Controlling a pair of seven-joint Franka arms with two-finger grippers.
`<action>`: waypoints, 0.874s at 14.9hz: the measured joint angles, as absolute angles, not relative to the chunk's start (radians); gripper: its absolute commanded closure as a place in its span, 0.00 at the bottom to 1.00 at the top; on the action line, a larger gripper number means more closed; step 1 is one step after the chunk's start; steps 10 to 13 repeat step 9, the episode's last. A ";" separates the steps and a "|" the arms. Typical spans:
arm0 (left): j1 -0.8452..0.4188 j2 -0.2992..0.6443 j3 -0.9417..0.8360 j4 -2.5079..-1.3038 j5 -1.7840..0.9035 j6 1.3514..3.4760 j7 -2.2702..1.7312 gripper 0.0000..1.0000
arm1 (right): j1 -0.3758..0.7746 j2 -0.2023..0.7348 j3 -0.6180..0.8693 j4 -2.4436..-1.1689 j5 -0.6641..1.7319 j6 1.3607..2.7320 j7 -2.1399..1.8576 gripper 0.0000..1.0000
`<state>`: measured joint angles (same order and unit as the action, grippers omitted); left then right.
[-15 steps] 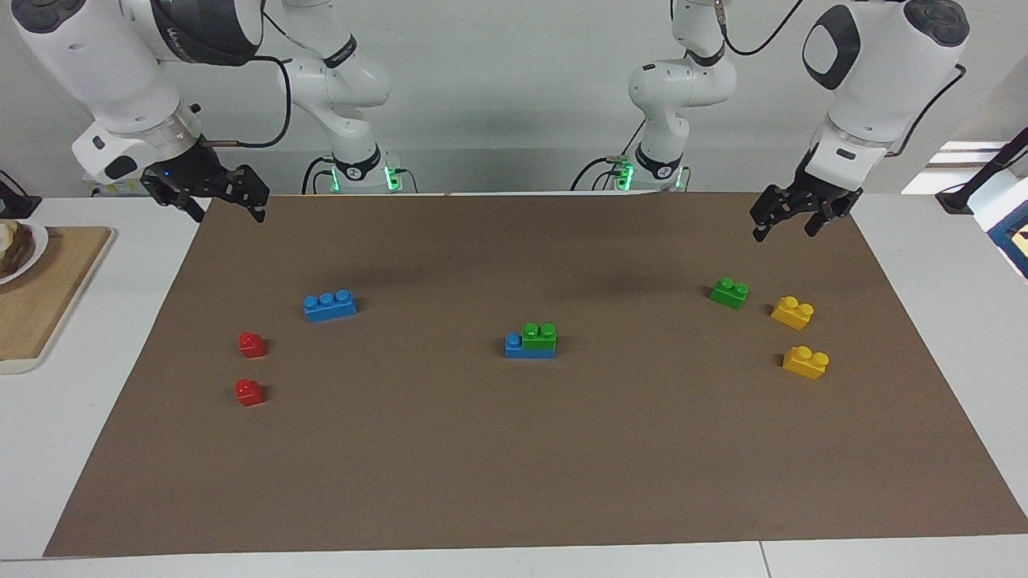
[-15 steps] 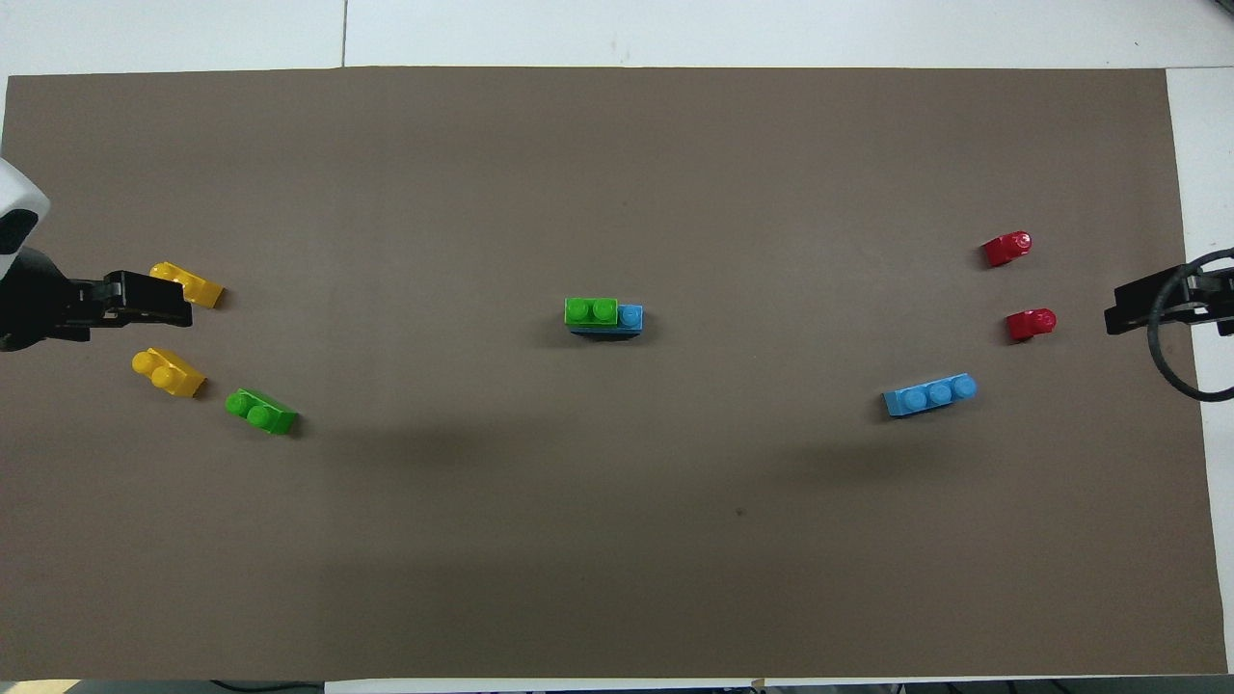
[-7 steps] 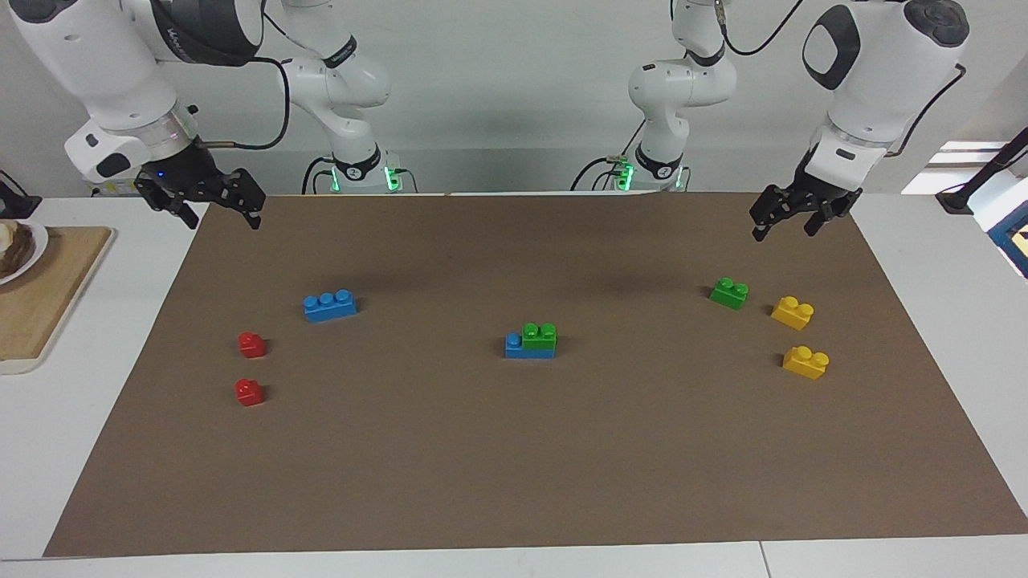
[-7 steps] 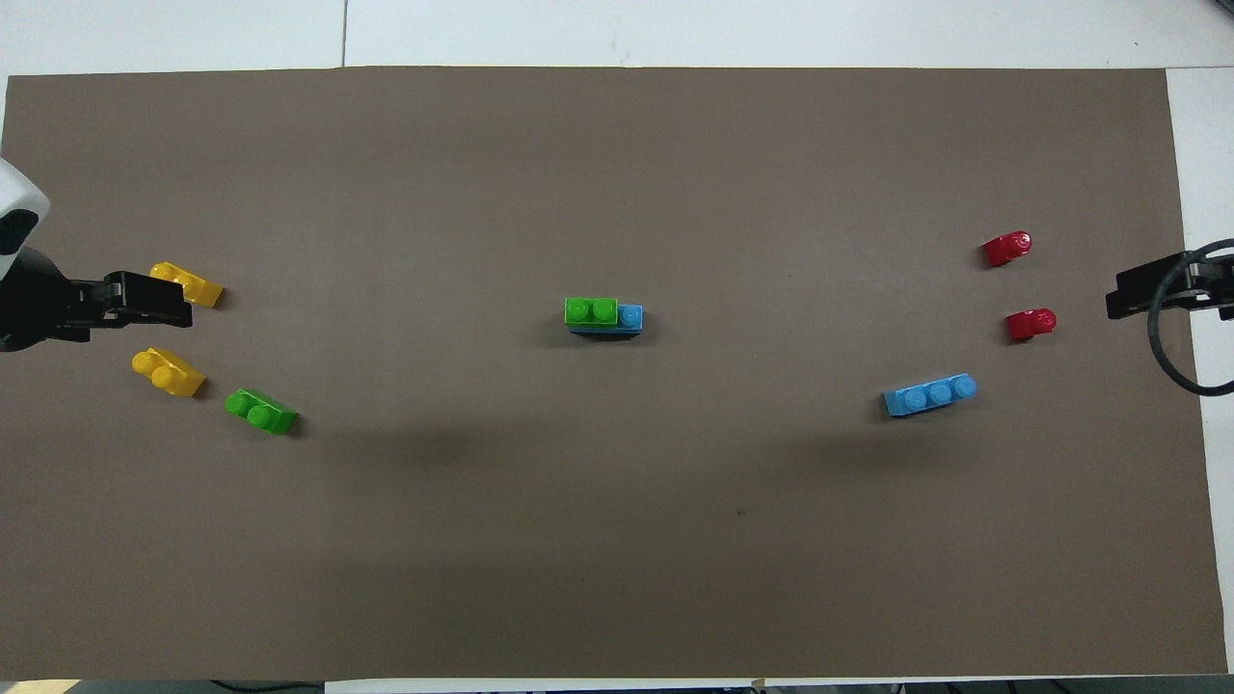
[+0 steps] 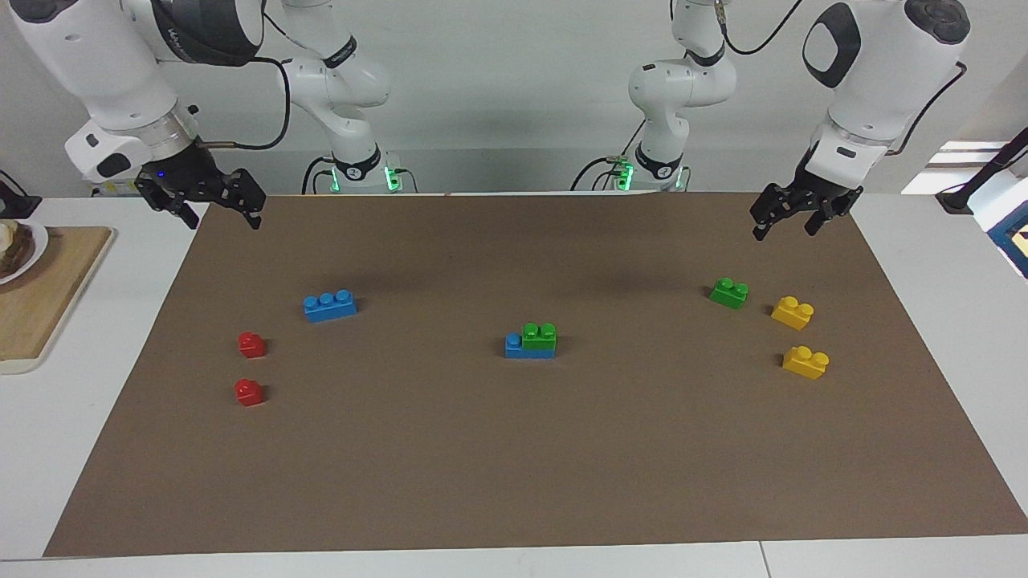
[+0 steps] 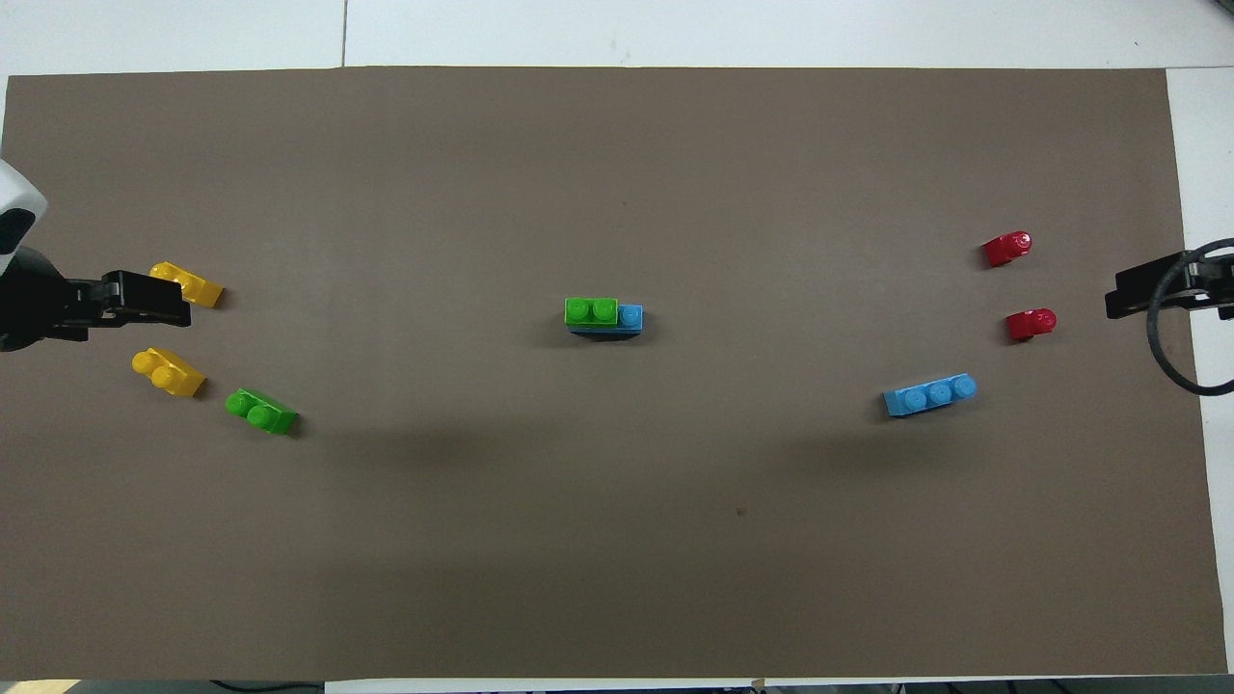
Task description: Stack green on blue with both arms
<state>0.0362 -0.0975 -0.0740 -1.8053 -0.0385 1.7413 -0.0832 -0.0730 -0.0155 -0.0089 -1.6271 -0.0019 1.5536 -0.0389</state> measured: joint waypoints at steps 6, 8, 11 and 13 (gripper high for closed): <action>0.036 -0.098 -0.076 -1.805 -0.039 1.740 -0.083 0.00 | -0.073 -0.015 -0.008 -1.626 -0.002 1.554 -0.029 0.00; 0.036 -0.098 -0.076 -1.805 -0.039 1.739 -0.083 0.00 | -0.072 -0.015 -0.007 -1.626 -0.002 1.554 -0.023 0.00; 0.036 -0.098 -0.076 -1.805 -0.039 1.739 -0.083 0.00 | -0.072 -0.015 -0.007 -1.626 -0.002 1.554 -0.021 0.00; 0.036 -0.098 -0.076 -1.805 -0.039 1.739 -0.083 0.00 | -0.072 -0.015 -0.007 -1.626 -0.002 1.554 -0.021 0.00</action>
